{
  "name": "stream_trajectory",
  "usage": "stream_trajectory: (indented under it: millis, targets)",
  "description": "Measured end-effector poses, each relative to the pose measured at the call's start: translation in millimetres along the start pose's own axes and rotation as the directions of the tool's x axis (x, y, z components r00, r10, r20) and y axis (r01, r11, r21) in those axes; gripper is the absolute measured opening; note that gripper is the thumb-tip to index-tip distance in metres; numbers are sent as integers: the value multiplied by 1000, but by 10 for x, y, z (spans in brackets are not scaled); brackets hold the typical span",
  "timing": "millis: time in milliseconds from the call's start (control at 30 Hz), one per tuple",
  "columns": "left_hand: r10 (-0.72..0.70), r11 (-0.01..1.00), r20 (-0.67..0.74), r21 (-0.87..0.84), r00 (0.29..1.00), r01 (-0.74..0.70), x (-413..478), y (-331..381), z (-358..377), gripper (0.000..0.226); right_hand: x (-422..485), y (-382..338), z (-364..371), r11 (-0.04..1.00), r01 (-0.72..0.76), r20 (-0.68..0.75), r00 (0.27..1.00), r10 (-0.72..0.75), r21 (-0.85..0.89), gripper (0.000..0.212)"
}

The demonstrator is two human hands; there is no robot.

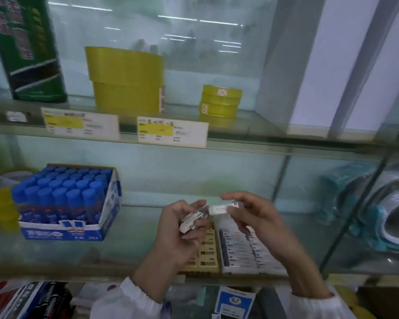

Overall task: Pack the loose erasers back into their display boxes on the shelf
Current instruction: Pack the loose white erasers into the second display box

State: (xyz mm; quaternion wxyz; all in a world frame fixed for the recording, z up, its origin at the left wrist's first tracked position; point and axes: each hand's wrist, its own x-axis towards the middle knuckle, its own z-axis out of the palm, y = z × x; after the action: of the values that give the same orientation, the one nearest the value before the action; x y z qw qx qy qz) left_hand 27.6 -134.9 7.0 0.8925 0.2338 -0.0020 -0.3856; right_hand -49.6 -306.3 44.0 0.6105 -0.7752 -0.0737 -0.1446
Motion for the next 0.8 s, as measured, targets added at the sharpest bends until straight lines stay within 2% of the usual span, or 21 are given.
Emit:
stream_trajectory:
  millis: [133,233,400,500,633,800]
  targets:
    - [-40,995,19,97,999,38,118,-260,50,29,-303,290,-335,994,-67,-304,948,89,81,11]
    - [-18,992,17,128,1000,16,204,-299,1,28,-397,436,-408,989,-140,-394,907,150,53,6]
    - [160,985,-32,-56,987,-161,205,-219,-156,38,-356,518,-280,973,-225,-401,887,228,54,11]
    - [169,979,-66,-101,983,-175,186,-209,-169,52,-316,558,-177,969,-245,-417,878,236,34,14]
    - [176,972,-147,-133,973,-196,160,-240,-103,47,-268,573,-51,973,-226,-412,884,221,37,9]
    - [163,982,-155,-75,974,-176,132,-238,-74,39,-231,562,-36,975,-215,-415,884,215,48,12]
